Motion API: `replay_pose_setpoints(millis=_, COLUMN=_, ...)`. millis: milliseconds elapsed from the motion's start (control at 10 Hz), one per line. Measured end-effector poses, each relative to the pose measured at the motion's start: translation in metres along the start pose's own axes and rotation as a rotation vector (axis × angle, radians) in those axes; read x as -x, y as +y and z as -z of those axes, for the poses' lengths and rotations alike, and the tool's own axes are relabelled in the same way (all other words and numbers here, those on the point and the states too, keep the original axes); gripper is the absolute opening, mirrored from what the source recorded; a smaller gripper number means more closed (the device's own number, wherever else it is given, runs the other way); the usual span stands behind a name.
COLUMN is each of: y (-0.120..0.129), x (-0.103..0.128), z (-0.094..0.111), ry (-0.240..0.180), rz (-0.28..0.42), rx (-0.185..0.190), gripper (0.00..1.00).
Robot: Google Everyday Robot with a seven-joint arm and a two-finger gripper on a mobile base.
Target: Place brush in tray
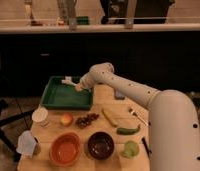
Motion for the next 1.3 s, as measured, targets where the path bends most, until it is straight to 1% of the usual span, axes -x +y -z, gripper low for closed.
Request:
replay_pose_setpoints(millis=200, y=0.008, x=0.003, z=-0.008, ry=0.012, rz=-0.012, rx=0.005, gripper=0.0)
replay_pose_setpoints(millis=600, y=0.004, x=-0.008, z=-0.019, ry=0.045, rz=-0.049, rx=0.005, gripper=0.0)
replay_pose_setpoints(millis=900, y=-0.002, x=-0.016, z=-0.029, ry=0.073, rz=-0.078, rx=-0.002, gripper=0.0)
replay_pose_setpoints(millis=1200, y=-0.004, x=-0.017, z=-0.032, ry=0.08, rz=-0.086, rx=-0.006, gripper=0.05)
replay_pose_setpoints(millis=1300, y=-0.005, x=-0.018, z=-0.032, ry=0.08, rz=-0.087, rx=-0.006, gripper=0.1)
